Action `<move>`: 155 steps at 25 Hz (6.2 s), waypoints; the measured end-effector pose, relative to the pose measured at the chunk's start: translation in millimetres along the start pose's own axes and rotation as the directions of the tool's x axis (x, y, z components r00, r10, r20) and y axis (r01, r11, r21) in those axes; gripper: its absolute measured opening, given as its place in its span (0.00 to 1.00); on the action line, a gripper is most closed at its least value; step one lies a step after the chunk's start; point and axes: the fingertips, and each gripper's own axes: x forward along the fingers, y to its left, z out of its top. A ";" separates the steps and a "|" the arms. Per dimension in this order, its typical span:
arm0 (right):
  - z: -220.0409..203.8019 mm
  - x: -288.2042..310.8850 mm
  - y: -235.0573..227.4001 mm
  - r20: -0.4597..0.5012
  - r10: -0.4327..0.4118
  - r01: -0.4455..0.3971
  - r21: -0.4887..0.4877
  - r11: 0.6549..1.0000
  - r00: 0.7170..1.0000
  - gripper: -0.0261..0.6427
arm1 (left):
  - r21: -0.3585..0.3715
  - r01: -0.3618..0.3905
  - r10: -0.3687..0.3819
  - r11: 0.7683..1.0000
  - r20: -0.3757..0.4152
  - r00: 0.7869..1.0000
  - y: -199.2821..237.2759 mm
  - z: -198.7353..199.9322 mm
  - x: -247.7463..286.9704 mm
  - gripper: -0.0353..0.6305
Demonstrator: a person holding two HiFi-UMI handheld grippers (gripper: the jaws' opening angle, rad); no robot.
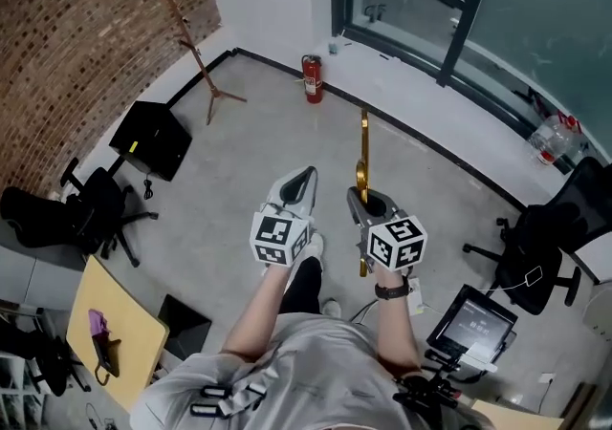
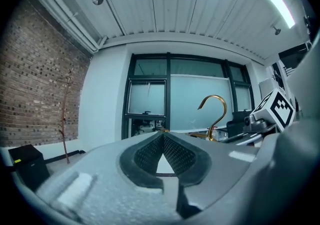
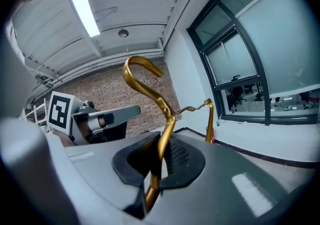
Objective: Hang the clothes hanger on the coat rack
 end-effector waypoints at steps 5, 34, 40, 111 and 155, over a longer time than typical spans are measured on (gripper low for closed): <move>5.7 51.1 -58.0 -0.050 -0.022 0.023 0.017 1.000 0.999 0.06 | -0.016 0.037 -0.037 0.999 0.005 0.999 25.4 -8.9 76.4 0.06; 184.3 570.8 -197.2 -0.216 0.189 -0.240 -0.244 0.940 0.958 0.11 | -0.073 -0.352 0.354 0.933 0.015 0.935 486.0 39.1 368.7 0.06; 257.8 695.3 -232.2 -0.243 0.269 -0.345 -0.364 0.865 0.932 0.10 | -0.005 -0.430 0.429 0.903 0.059 0.901 581.3 91.8 458.0 0.06; 506.8 1390.4 22.1 -0.619 0.723 -0.908 -0.037 -0.417 -0.307 0.05 | -0.037 -0.991 0.990 0.127 0.069 0.124 1161.2 118.1 405.3 0.06; 490.1 1398.3 39.5 -0.430 0.592 -0.678 0.675 -0.291 -0.682 0.05 | -0.061 -0.995 0.996 0.085 0.034 0.083 1118.3 89.0 360.5 0.06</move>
